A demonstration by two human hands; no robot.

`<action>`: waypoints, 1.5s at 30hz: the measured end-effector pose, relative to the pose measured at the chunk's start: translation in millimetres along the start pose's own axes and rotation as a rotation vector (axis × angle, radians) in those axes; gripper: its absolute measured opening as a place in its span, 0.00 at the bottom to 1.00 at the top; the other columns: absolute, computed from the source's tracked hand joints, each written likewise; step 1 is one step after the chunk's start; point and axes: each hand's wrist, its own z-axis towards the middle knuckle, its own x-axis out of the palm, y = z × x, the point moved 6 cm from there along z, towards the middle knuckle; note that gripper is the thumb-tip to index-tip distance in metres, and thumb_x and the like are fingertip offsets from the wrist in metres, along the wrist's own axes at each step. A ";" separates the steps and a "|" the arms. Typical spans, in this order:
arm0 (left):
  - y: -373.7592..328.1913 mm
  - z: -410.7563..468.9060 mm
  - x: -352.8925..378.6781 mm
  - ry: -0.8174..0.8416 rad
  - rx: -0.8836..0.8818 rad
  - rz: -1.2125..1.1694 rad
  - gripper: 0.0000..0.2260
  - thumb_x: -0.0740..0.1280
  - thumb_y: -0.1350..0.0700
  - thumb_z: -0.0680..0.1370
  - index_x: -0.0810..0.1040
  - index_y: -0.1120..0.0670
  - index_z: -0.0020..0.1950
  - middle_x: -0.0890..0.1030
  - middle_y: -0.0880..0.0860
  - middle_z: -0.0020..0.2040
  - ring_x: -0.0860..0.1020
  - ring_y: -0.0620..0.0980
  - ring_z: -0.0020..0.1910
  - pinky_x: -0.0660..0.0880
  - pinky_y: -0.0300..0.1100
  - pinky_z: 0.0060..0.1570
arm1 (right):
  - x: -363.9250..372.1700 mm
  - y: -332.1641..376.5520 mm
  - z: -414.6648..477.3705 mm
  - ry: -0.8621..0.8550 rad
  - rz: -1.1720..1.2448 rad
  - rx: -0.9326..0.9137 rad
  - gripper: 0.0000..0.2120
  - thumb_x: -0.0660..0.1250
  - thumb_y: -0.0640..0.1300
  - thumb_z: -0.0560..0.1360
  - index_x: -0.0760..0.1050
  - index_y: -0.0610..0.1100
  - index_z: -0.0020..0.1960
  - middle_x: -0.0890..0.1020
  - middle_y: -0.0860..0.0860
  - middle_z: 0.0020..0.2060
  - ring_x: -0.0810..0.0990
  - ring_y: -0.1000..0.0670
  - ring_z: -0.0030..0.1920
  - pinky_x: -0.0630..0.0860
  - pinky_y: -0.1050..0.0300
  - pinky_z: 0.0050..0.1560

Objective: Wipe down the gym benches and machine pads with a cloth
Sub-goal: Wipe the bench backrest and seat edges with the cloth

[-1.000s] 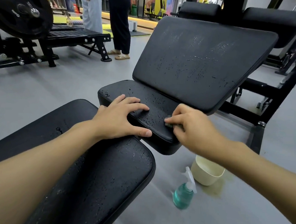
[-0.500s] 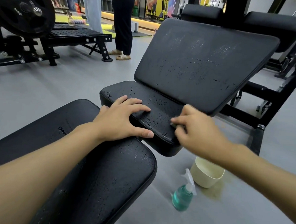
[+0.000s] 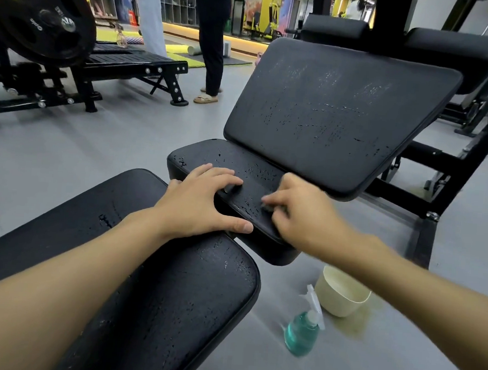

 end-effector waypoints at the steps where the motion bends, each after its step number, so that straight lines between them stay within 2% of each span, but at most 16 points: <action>1: 1.1 0.5 0.2 0.000 -0.004 0.004 0.48 0.62 0.19 0.53 0.66 0.34 0.72 0.59 0.32 0.76 0.49 0.39 0.79 0.57 0.62 0.71 | 2.0 17.5 -9.0 0.013 0.055 -0.104 0.15 0.64 0.39 0.74 0.84 0.49 0.55 0.76 0.49 0.45 0.78 0.43 0.46 0.74 0.51 0.46; 3: 1.4 0.9 -1.6 0.021 0.000 0.005 0.50 0.63 0.22 0.55 0.65 0.38 0.75 0.59 0.37 0.78 0.51 0.40 0.79 0.58 0.60 0.74 | 6.0 19.8 -8.0 0.071 0.099 -0.173 0.15 0.65 0.38 0.74 0.84 0.50 0.54 0.74 0.52 0.43 0.78 0.44 0.44 0.74 0.52 0.44; 7: 11.0 7.8 -15.4 0.087 -0.012 -0.004 0.49 0.77 0.33 0.64 0.63 0.48 0.78 0.53 0.49 0.80 0.55 0.47 0.79 0.53 0.42 0.76 | 3.3 -50.4 37.7 0.013 -0.047 0.124 0.15 0.63 0.38 0.77 0.83 0.49 0.57 0.73 0.51 0.46 0.78 0.43 0.52 0.71 0.54 0.48; 11: 29.7 14.5 -19.0 0.057 -0.136 0.036 0.57 0.74 0.26 0.55 0.58 0.44 0.79 0.47 0.53 0.81 0.46 0.52 0.81 0.53 0.57 0.78 | 6.2 -59.5 49.1 0.003 -0.114 0.239 0.16 0.60 0.38 0.77 0.83 0.46 0.57 0.73 0.50 0.48 0.76 0.42 0.51 0.68 0.54 0.47; 14: 31.4 19.1 -19.7 0.026 -0.144 0.035 0.61 0.74 0.26 0.51 0.58 0.47 0.79 0.55 0.55 0.79 0.51 0.52 0.79 0.56 0.54 0.77 | 10.6 -15.1 32.9 0.006 -0.029 0.076 0.16 0.61 0.40 0.75 0.83 0.50 0.57 0.74 0.51 0.48 0.77 0.44 0.51 0.71 0.53 0.49; 18: 43.0 27.3 -31.6 -0.002 -0.186 0.044 0.61 0.78 0.32 0.52 0.61 0.55 0.78 0.63 0.53 0.76 0.61 0.53 0.76 0.59 0.46 0.74 | 18.9 19.0 23.0 0.088 0.113 -0.170 0.15 0.64 0.39 0.76 0.83 0.51 0.57 0.71 0.56 0.43 0.74 0.50 0.42 0.71 0.56 0.45; 22: 53.8 29.3 -28.7 -0.021 -0.214 0.034 0.60 0.80 0.33 0.53 0.62 0.55 0.77 0.61 0.57 0.75 0.58 0.56 0.77 0.59 0.49 0.76 | 13.7 -51.8 65.5 0.012 -0.058 0.074 0.14 0.64 0.38 0.77 0.84 0.49 0.56 0.72 0.53 0.43 0.78 0.43 0.50 0.74 0.52 0.50; 25: 57.5 32.6 -26.4 -0.011 -0.246 0.039 0.59 0.79 0.30 0.49 0.64 0.54 0.73 0.67 0.54 0.68 0.64 0.55 0.72 0.65 0.51 0.72 | 15.5 -58.4 75.2 -0.007 -0.098 0.206 0.14 0.61 0.38 0.77 0.83 0.47 0.56 0.70 0.53 0.44 0.77 0.42 0.52 0.69 0.55 0.48; 27: 59.8 34.6 -27.9 -0.027 -0.243 0.040 0.60 0.77 0.27 0.45 0.66 0.54 0.70 0.70 0.53 0.66 0.68 0.55 0.69 0.68 0.51 0.69 | 20.7 -27.1 67.1 0.002 -0.060 0.121 0.15 0.62 0.38 0.76 0.83 0.49 0.56 0.73 0.51 0.45 0.77 0.42 0.52 0.71 0.53 0.49; 30: 61.0 33.5 -30.2 -0.077 -0.244 0.031 0.59 0.75 0.27 0.42 0.68 0.54 0.68 0.72 0.53 0.66 0.70 0.55 0.67 0.70 0.51 0.67 | 30.1 31.4 43.7 0.061 0.096 -0.160 0.15 0.63 0.39 0.75 0.83 0.51 0.56 0.74 0.51 0.44 0.77 0.45 0.46 0.75 0.50 0.48; 32: 61.6 33.3 -30.8 -0.092 -0.249 0.024 0.59 0.75 0.27 0.42 0.69 0.53 0.68 0.72 0.53 0.66 0.70 0.55 0.66 0.71 0.51 0.66 | 32.6 35.3 45.3 0.113 0.156 -0.230 0.15 0.64 0.39 0.75 0.84 0.51 0.56 0.74 0.52 0.43 0.77 0.46 0.44 0.75 0.51 0.47; 34: 64.3 34.2 -31.6 -0.089 -0.255 0.004 0.57 0.75 0.26 0.41 0.71 0.52 0.65 0.74 0.51 0.63 0.73 0.54 0.64 0.73 0.50 0.63 | 31.3 9.7 64.6 0.065 0.106 -0.173 0.14 0.65 0.38 0.75 0.84 0.49 0.56 0.76 0.51 0.44 0.79 0.46 0.46 0.76 0.50 0.50; 37: 68.7 36.3 -34.2 -0.107 -0.244 -0.033 0.55 0.75 0.25 0.39 0.73 0.51 0.60 0.77 0.50 0.57 0.76 0.54 0.57 0.76 0.51 0.57 | 29.8 -44.9 100.3 -0.017 -0.038 0.073 0.14 0.63 0.38 0.77 0.84 0.48 0.56 0.73 0.54 0.43 0.78 0.43 0.52 0.74 0.52 0.53; 40: 67.6 35.4 -35.8 -0.137 -0.247 -0.049 0.55 0.82 0.33 0.45 0.70 0.54 0.67 0.74 0.52 0.63 0.73 0.56 0.63 0.73 0.49 0.60 | 35.8 -47.5 109.5 -0.024 -0.057 0.185 0.15 0.60 0.37 0.77 0.83 0.46 0.56 0.69 0.56 0.42 0.77 0.42 0.53 0.67 0.56 0.47; 43: 65.8 33.3 -36.1 -0.168 -0.251 -0.044 0.57 0.84 0.37 0.50 0.66 0.55 0.73 0.71 0.53 0.67 0.69 0.55 0.68 0.69 0.48 0.63 | 38.3 -1.5 95.5 -0.009 0.024 0.001 0.16 0.62 0.38 0.76 0.83 0.48 0.57 0.74 0.52 0.45 0.77 0.44 0.51 0.72 0.53 0.49; 45: 67.3 33.6 -34.8 -0.174 -0.259 -0.040 0.54 0.84 0.38 0.50 0.67 0.54 0.71 0.71 0.52 0.64 0.70 0.55 0.66 0.69 0.47 0.60 | 42.8 35.2 79.4 0.034 0.119 -0.177 0.15 0.64 0.38 0.75 0.83 0.49 0.57 0.75 0.51 0.45 0.77 0.46 0.46 0.74 0.53 0.48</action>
